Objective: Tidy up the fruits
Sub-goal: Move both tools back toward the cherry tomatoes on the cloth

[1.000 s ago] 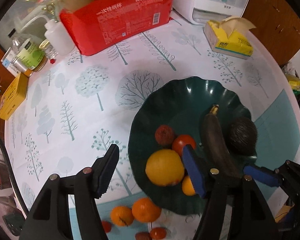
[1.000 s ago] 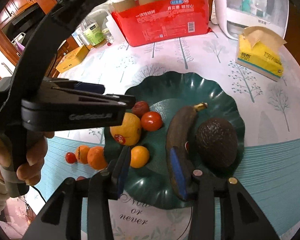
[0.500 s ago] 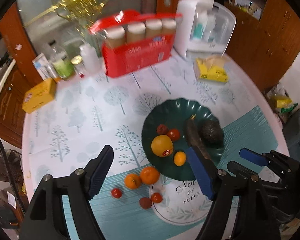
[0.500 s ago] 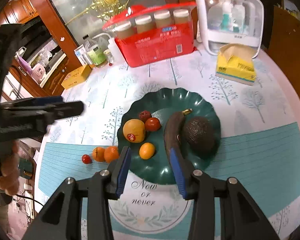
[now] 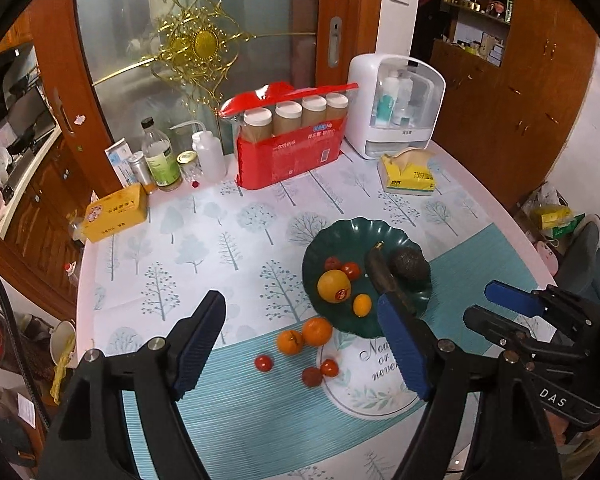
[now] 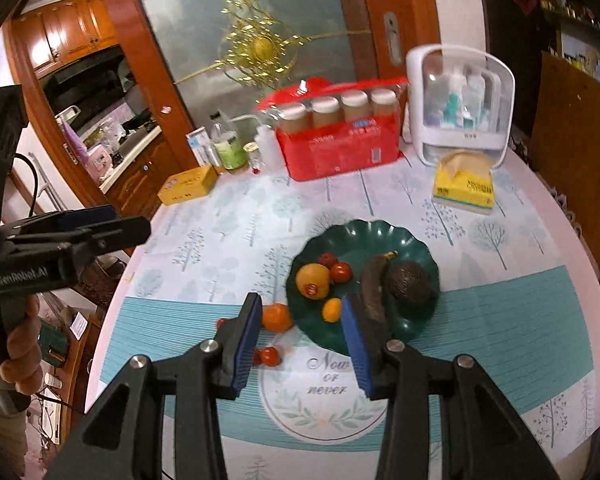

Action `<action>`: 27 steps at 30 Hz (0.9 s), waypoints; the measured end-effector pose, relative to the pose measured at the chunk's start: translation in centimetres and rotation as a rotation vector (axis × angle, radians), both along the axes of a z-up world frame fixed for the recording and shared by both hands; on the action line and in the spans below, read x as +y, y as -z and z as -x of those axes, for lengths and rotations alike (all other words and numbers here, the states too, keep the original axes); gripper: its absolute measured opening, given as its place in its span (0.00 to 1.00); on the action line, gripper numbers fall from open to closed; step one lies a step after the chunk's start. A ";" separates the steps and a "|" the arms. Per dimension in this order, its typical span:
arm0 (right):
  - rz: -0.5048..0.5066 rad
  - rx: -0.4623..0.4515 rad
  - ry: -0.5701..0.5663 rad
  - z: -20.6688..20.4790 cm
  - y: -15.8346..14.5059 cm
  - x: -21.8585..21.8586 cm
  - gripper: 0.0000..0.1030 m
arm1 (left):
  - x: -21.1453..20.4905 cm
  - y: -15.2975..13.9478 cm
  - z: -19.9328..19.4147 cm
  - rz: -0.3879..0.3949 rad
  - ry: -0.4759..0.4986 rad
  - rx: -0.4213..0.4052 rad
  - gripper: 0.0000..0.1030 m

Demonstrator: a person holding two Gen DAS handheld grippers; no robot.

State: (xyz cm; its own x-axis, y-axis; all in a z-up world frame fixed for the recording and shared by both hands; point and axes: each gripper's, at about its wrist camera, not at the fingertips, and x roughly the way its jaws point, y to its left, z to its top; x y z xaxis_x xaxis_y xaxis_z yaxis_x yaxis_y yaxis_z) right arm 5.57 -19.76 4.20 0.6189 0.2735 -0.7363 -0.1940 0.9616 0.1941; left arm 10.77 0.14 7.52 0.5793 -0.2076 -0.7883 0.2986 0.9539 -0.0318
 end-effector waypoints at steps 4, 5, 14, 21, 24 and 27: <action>0.030 -0.049 -0.009 1.4 -0.5 2.1 0.40 | 1.5 0.2 0.8 -0.004 0.015 -0.015 0.75; 0.037 -0.053 -0.012 1.6 -0.4 2.7 0.40 | 1.9 0.5 0.9 -0.012 0.019 -0.016 0.75; 0.092 -0.062 0.021 2.2 2.6 6.3 0.40 | 3.9 5.1 -0.1 -0.025 0.061 0.012 0.75; 0.097 0.031 0.044 1.1 8.0 7.2 0.34 | 5.1 11.6 -2.0 0.003 0.073 0.100 0.74; 0.093 0.078 0.060 0.5 10.7 7.3 0.31 | 5.6 14.7 -2.8 0.001 0.068 0.144 0.71; 0.097 0.124 0.062 0.0 13.1 7.4 0.28 | 6.0 18.0 -3.8 -0.002 0.061 0.202 0.66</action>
State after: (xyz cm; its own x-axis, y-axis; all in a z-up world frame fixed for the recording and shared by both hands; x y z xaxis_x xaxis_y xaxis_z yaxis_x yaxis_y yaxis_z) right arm 5.57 -12.35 -8.95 0.5354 0.1611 -0.8291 -0.1140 0.9864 0.1180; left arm 14.54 6.17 -10.44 0.3958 -0.2354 -0.8877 0.3432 0.9345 -0.0947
